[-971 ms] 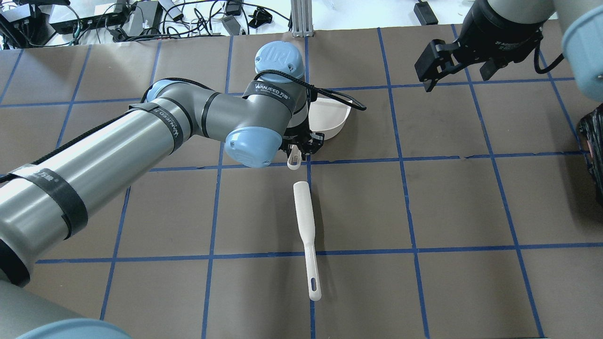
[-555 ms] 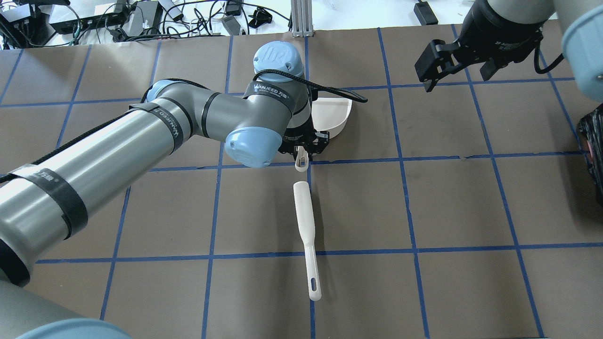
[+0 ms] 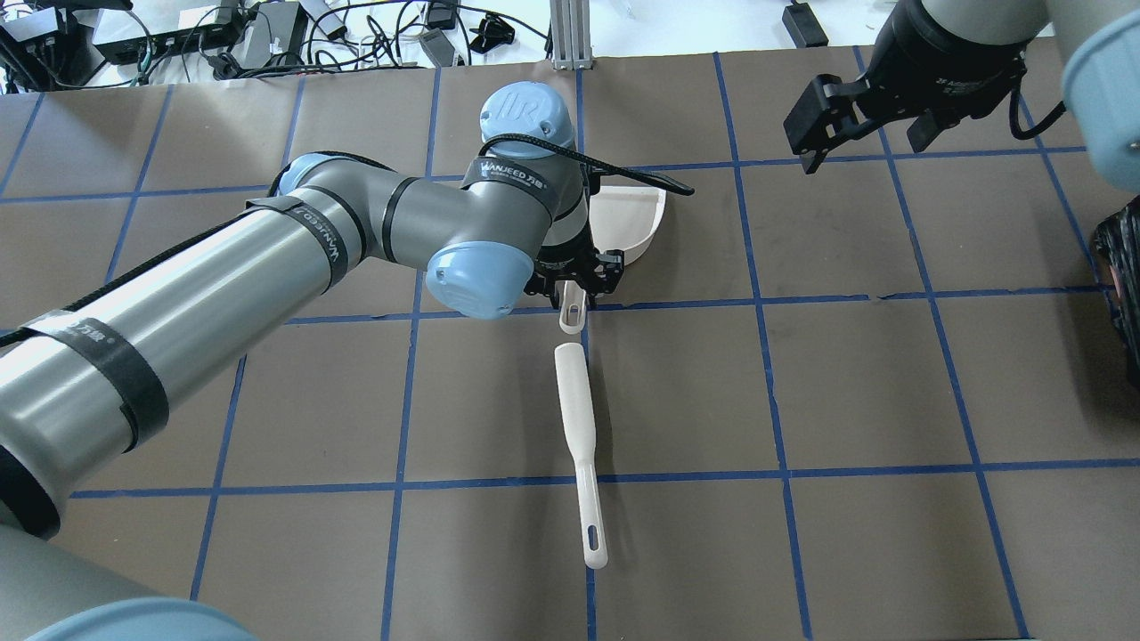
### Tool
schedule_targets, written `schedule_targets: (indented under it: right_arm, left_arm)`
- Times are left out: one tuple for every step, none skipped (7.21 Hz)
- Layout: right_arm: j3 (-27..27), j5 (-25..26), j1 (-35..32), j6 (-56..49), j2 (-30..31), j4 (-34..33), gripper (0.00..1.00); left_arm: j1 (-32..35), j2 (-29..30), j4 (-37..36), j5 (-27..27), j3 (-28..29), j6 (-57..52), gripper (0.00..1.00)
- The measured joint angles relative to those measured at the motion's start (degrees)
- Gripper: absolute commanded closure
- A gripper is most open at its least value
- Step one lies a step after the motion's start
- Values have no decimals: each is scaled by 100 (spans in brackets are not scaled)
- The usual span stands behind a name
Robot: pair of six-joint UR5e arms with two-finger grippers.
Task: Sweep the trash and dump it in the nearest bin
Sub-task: 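Lower the empty dustpan onto the table beside the brush with the left gripper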
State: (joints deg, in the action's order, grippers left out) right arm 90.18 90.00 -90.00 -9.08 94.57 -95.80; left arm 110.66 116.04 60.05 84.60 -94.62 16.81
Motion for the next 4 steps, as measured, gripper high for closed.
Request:
schedule_targets:
  right_arm:
    - [0,0,0,-1,0,0,0]
    - [0,0,0,0,0,0,0]
    - [0,0,0,0,0,0,0]
    - [0,0,0,-2,0,0,0]
  left_arm:
    - [0,-19,24,-7,5,81,0]
    - [-10,-94,110,-70,36,191,0]
    - [-39,-208,268,-177,122,238,0]
    - [-94,-318,467,-202,293,213,0]
